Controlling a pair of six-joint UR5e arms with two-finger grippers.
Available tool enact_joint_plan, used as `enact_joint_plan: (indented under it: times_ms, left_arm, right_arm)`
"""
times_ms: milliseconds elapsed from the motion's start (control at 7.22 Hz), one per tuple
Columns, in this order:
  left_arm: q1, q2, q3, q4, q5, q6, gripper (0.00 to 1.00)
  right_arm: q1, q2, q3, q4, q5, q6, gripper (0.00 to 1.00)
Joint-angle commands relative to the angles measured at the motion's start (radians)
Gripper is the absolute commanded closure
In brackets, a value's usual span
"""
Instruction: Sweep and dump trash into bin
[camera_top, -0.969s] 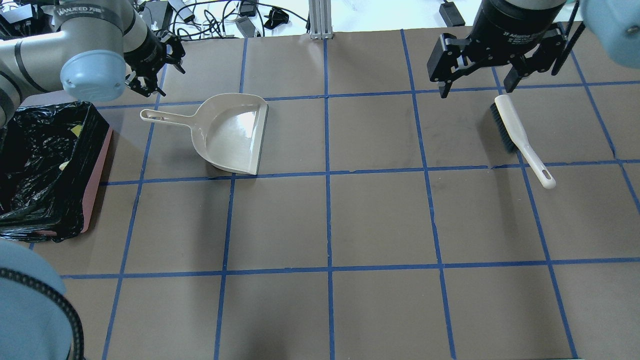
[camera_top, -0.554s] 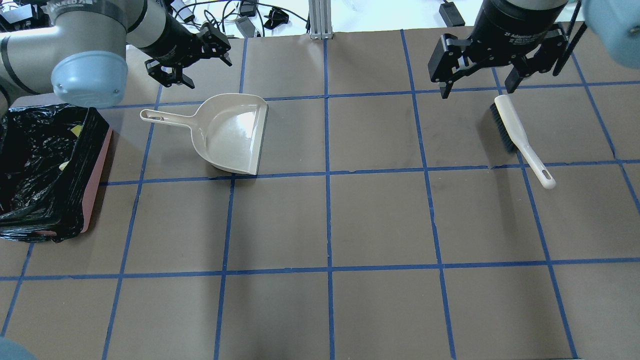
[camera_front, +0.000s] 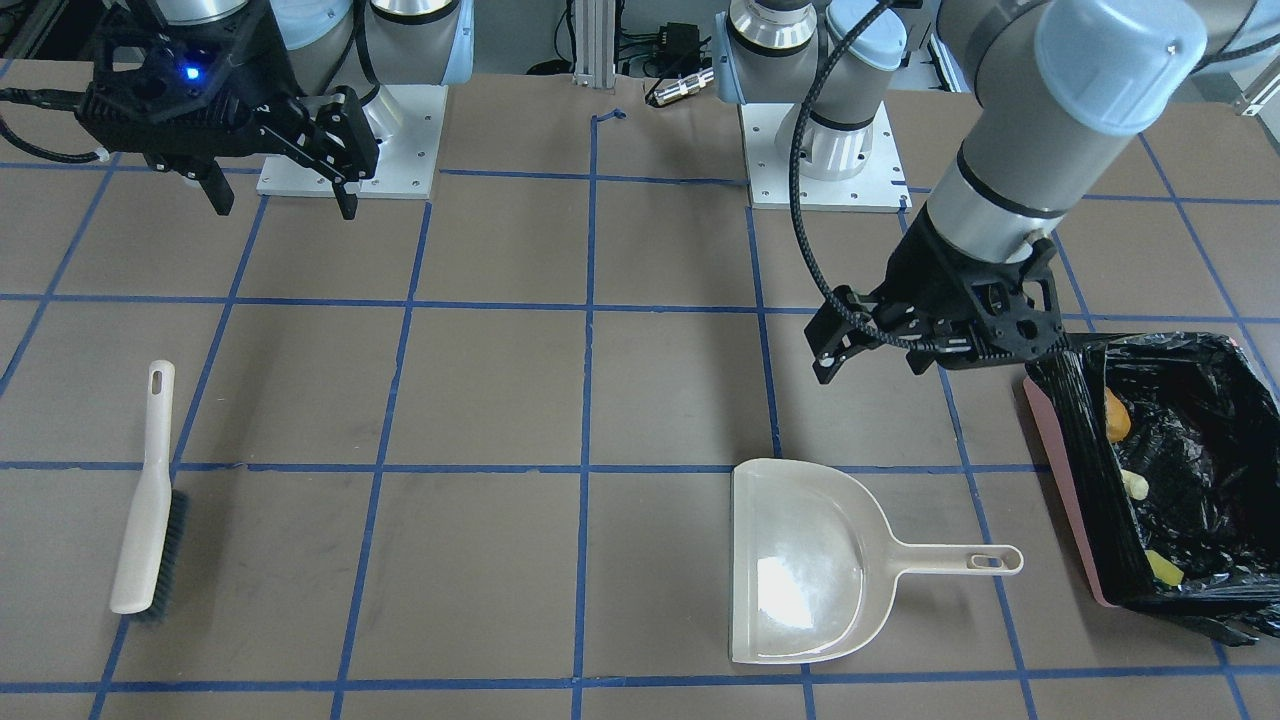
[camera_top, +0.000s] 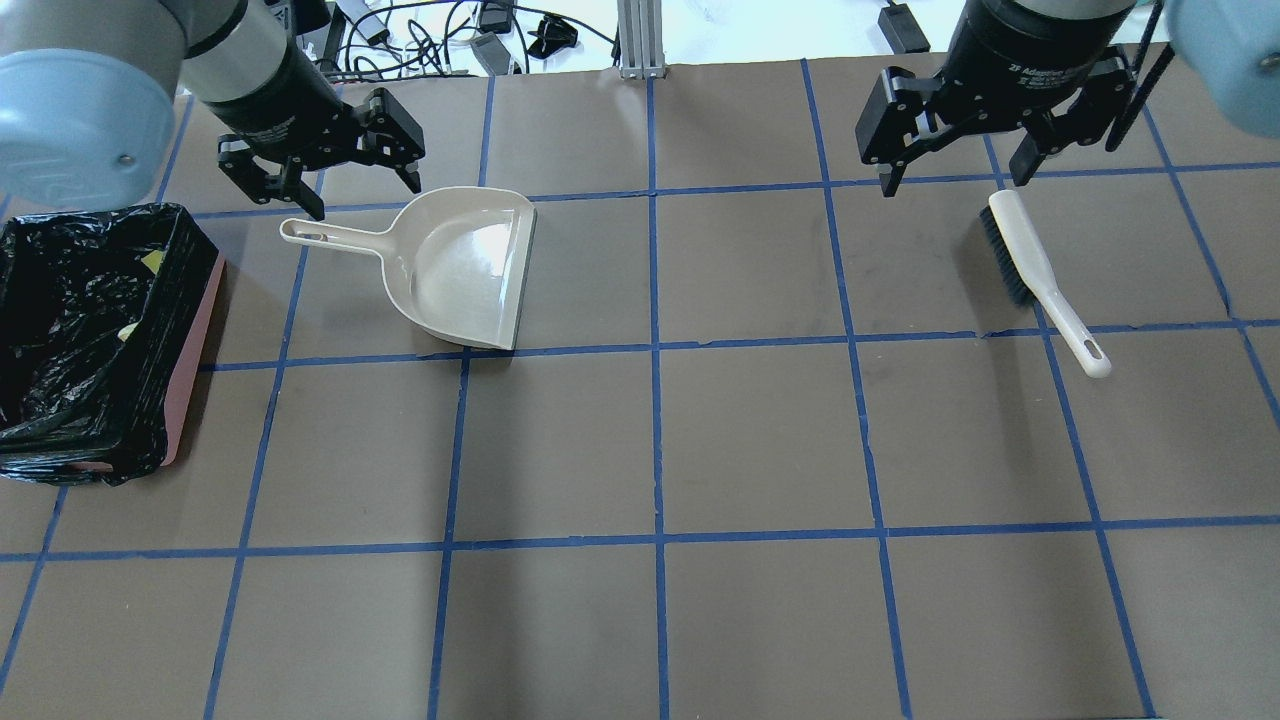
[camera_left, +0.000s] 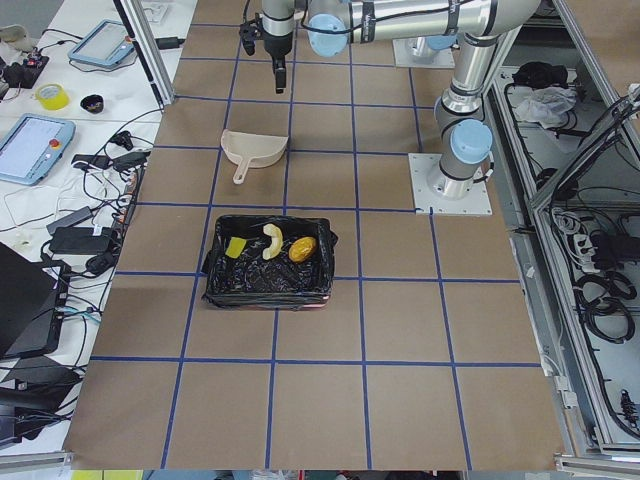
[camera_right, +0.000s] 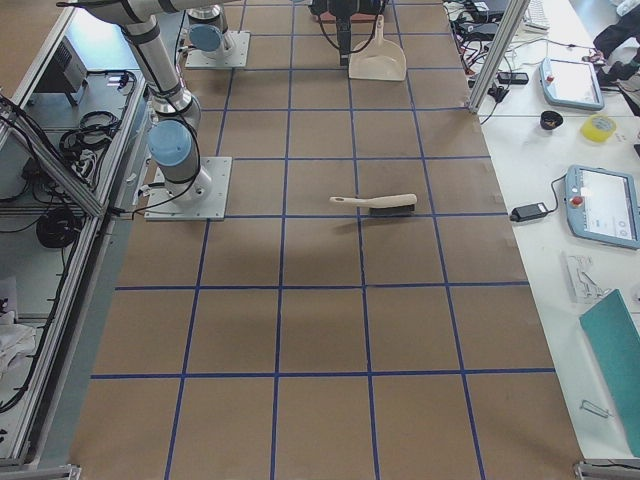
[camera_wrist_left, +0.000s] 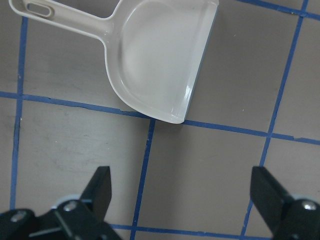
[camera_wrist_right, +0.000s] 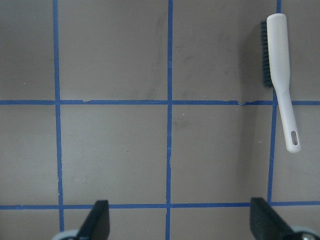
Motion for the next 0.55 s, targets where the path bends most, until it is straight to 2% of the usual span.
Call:
enact_joint_plan:
  times_ms: [0,415]
  left_arm:
    - [-0.002,0.095,0.003,-0.088,0.066,0.088,0.0]
    - [-0.002,0.112,0.0,-0.108,0.061,0.091,0.0]
  right_arm:
    - [-0.002,0.0,0.0,-0.002,0.001,0.001,0.0]
    - [-0.002,0.0,0.0,-0.002,0.004,0.001,0.0]
